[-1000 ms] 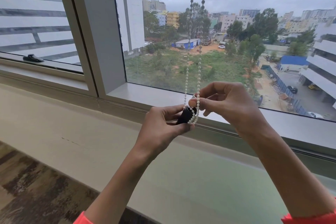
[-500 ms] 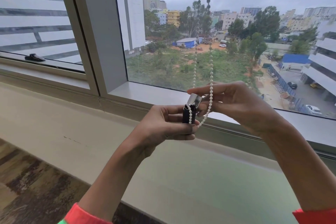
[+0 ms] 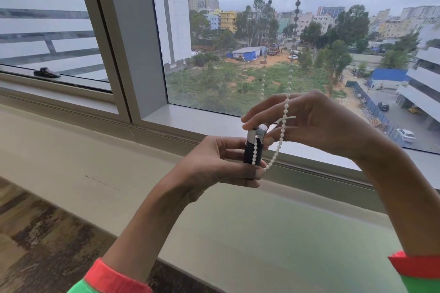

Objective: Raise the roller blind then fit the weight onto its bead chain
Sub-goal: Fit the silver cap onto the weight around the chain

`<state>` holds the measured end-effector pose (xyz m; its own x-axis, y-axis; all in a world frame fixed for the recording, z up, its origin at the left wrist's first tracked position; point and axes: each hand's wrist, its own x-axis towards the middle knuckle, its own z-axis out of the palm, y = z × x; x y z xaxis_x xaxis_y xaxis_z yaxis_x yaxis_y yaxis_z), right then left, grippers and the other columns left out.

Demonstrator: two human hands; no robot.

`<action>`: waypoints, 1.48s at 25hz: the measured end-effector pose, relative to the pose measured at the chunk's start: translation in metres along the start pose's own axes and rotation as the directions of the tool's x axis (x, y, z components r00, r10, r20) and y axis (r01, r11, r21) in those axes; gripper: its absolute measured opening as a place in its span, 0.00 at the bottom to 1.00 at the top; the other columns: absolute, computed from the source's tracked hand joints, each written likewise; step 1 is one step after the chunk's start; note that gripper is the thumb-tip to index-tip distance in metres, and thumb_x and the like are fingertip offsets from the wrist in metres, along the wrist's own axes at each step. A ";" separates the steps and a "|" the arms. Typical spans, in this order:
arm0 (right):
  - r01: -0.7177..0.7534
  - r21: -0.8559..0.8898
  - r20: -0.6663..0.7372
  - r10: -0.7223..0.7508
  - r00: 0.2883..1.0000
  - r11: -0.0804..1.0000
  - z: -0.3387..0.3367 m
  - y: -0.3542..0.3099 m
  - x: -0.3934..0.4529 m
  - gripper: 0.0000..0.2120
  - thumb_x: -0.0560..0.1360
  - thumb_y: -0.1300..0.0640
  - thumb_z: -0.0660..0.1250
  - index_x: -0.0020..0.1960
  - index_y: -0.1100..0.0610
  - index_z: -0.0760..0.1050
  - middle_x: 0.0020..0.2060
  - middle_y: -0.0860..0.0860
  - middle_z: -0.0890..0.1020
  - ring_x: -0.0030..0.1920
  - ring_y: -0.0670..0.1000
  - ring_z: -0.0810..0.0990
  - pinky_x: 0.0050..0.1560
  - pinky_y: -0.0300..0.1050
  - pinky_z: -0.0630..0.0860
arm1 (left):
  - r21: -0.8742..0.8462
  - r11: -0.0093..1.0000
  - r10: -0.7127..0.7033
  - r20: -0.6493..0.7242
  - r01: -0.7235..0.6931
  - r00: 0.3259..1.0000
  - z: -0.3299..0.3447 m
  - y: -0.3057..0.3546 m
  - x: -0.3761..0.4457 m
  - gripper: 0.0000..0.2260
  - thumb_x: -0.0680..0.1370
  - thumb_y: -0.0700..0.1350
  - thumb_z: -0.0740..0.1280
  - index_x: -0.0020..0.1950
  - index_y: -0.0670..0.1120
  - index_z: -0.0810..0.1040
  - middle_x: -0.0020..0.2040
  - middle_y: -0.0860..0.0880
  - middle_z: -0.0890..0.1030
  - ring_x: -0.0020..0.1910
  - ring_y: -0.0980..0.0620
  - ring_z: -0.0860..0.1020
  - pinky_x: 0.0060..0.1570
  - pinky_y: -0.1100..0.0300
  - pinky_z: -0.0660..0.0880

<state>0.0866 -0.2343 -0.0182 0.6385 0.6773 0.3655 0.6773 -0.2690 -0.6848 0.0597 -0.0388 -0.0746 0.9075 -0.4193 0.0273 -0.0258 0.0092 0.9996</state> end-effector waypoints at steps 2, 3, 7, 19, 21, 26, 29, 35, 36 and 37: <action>0.000 -0.035 0.021 0.001 1.000 0.999 -0.001 -0.001 0.001 0.15 0.69 0.68 0.71 0.52 0.54 0.82 0.51 0.54 0.85 0.54 0.54 0.83 0.56 0.47 0.79 | -0.008 1.000 0.002 0.017 -0.002 1.000 -0.001 0.000 0.000 0.15 0.68 0.29 0.71 0.52 0.40 0.83 0.42 0.43 0.84 0.41 0.45 0.82 0.45 0.54 0.81; -0.005 -0.055 0.021 0.006 1.000 0.998 -0.002 -0.002 0.001 0.15 0.69 0.68 0.71 0.52 0.54 0.82 0.50 0.54 0.85 0.53 0.53 0.83 0.56 0.46 0.79 | -0.011 1.000 0.002 0.026 -0.002 1.000 -0.001 0.001 0.000 0.15 0.68 0.29 0.71 0.53 0.40 0.82 0.42 0.43 0.84 0.42 0.45 0.82 0.45 0.54 0.81; -0.012 -0.054 0.009 0.012 1.000 0.998 -0.002 -0.004 0.002 0.16 0.68 0.63 0.71 0.55 0.55 0.80 0.48 0.51 0.86 0.50 0.46 0.84 0.53 0.38 0.77 | -0.020 1.000 -0.007 0.042 0.007 0.999 0.000 0.002 0.000 0.16 0.68 0.28 0.71 0.54 0.39 0.82 0.42 0.43 0.84 0.42 0.44 0.82 0.45 0.53 0.81; -0.008 -0.133 0.024 0.011 1.000 0.991 -0.007 -0.005 0.008 0.14 0.67 0.59 0.72 0.53 0.52 0.82 0.49 0.52 0.86 0.51 0.49 0.84 0.55 0.46 0.80 | -0.028 1.000 -0.003 0.064 0.005 0.998 -0.002 0.001 0.003 0.16 0.69 0.27 0.70 0.55 0.38 0.81 0.44 0.42 0.84 0.44 0.42 0.82 0.46 0.52 0.81; -0.019 -0.103 0.039 0.023 0.999 0.995 -0.009 -0.004 0.008 0.15 0.67 0.60 0.71 0.53 0.54 0.81 0.50 0.53 0.85 0.52 0.49 0.84 0.55 0.46 0.79 | -0.041 0.999 -0.001 0.065 0.004 0.998 -0.003 0.000 0.003 0.16 0.69 0.27 0.70 0.55 0.38 0.81 0.44 0.41 0.84 0.44 0.42 0.81 0.47 0.52 0.81; -0.011 -0.073 0.054 0.015 0.998 0.997 -0.011 -0.004 0.006 0.15 0.67 0.61 0.71 0.53 0.56 0.82 0.50 0.54 0.85 0.53 0.49 0.84 0.55 0.45 0.80 | -0.046 0.999 0.007 0.068 -0.004 0.998 -0.003 -0.002 0.004 0.14 0.70 0.28 0.69 0.54 0.38 0.81 0.44 0.42 0.83 0.45 0.41 0.81 0.47 0.51 0.81; 0.000 -0.113 0.062 0.007 0.998 0.994 -0.010 -0.004 0.009 0.14 0.66 0.59 0.71 0.52 0.54 0.82 0.50 0.52 0.85 0.52 0.48 0.84 0.55 0.46 0.80 | -0.044 0.999 0.003 0.065 0.000 0.998 -0.002 -0.001 0.004 0.14 0.70 0.27 0.69 0.54 0.38 0.81 0.44 0.42 0.83 0.44 0.42 0.81 0.46 0.52 0.81; -0.014 0.046 0.064 0.011 0.998 0.999 -0.007 0.004 0.009 0.17 0.65 0.59 0.72 0.53 0.56 0.80 0.48 0.50 0.86 0.49 0.49 0.85 0.52 0.41 0.79 | -0.119 0.993 0.006 0.105 0.006 0.994 -0.001 -0.003 0.003 0.17 0.68 0.26 0.69 0.55 0.37 0.81 0.43 0.42 0.83 0.43 0.40 0.80 0.45 0.51 0.81; -0.025 0.069 0.070 0.020 0.997 0.997 -0.006 0.005 0.008 0.17 0.65 0.60 0.71 0.54 0.56 0.79 0.47 0.48 0.86 0.48 0.47 0.85 0.52 0.39 0.79 | -0.122 0.993 0.010 0.110 0.003 0.994 -0.001 -0.004 0.003 0.17 0.68 0.26 0.69 0.55 0.38 0.81 0.43 0.42 0.83 0.43 0.39 0.80 0.44 0.51 0.81; -0.034 0.081 0.076 0.028 0.997 0.996 -0.006 0.006 0.008 0.18 0.65 0.60 0.70 0.55 0.55 0.78 0.45 0.45 0.86 0.47 0.45 0.85 0.51 0.38 0.78 | -0.115 0.993 0.016 0.112 -0.003 0.994 0.000 -0.004 0.003 0.17 0.68 0.26 0.69 0.54 0.39 0.82 0.42 0.42 0.82 0.44 0.39 0.80 0.44 0.51 0.81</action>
<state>0.0981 -0.2341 -0.0157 0.6272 0.7200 0.2971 0.6233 -0.2352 -0.7458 0.0627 -0.0398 -0.0780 0.8542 -0.5182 0.0430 0.0196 0.1147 0.9932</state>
